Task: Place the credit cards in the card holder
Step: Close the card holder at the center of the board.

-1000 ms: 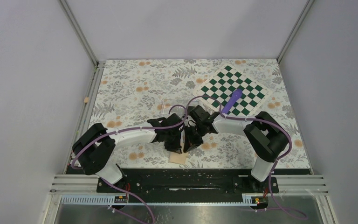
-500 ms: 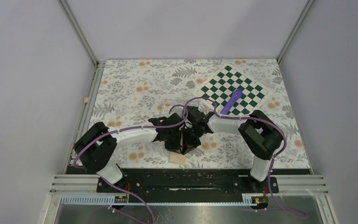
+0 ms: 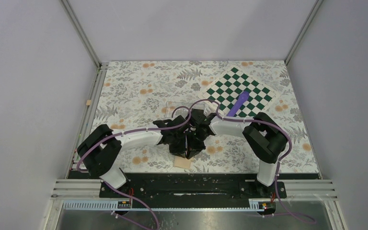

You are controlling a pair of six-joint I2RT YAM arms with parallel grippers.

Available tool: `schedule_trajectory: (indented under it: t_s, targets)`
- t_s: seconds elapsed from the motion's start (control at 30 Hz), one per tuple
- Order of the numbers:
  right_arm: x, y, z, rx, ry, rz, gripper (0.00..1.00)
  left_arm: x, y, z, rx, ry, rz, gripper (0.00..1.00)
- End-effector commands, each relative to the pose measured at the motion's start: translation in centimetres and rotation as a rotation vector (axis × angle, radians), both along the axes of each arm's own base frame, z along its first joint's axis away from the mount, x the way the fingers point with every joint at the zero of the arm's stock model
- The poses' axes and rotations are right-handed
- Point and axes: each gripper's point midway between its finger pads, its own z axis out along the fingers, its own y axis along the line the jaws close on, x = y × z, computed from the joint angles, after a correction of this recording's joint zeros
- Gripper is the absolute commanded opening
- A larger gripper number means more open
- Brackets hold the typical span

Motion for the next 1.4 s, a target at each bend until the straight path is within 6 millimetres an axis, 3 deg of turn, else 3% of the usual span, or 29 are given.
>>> schedule_trajectory:
  t_s: [0.0, 0.1, 0.2, 0.27, 0.53, 0.67, 0.8, 1.03, 1.37]
  targets:
    - [-2.3, -4.0, -6.6, -0.285, -0.069, 0.090, 0.00, -0.6, 3.4, -3.6, 0.174, 0.011, 0.005, 0.00]
    - [-2.8, -4.0, -6.8, -0.269, -0.053, 0.090, 0.00, -0.3, 3.2, -2.8, 0.150, -0.015, 0.006, 0.00]
    - [-2.9, -3.5, -6.3, -0.233, -0.054, 0.092, 0.00, -0.3, 3.1, -2.2, 0.122, -0.031, 0.009, 0.16]
    - [-2.9, -3.2, -6.1, -0.217, -0.052, 0.093, 0.00, -0.2, 2.9, -1.8, 0.094, -0.036, 0.017, 0.22]
    - [-3.2, -3.0, -6.2, -0.202, -0.038, 0.096, 0.00, -0.2, 2.5, -1.7, 0.043, -0.029, 0.025, 0.21]
    - [-3.1, -2.9, -5.9, -0.194, -0.043, 0.096, 0.00, 0.1, 1.4, -1.1, -0.024, -0.046, 0.018, 0.20]
    - [-2.8, -2.3, -5.0, -0.163, -0.059, 0.098, 0.00, 0.6, -0.2, 0.5, -0.130, -0.072, 0.023, 0.29]
    - [-2.7, -1.9, -4.5, -0.145, -0.066, 0.099, 0.00, 1.3, -0.2, 2.1, -0.274, -0.091, 0.094, 0.37]
    - [-2.4, -1.5, -3.7, -0.126, -0.076, 0.098, 0.00, 0.6, -0.5, 1.5, -0.317, -0.038, 0.070, 0.23]
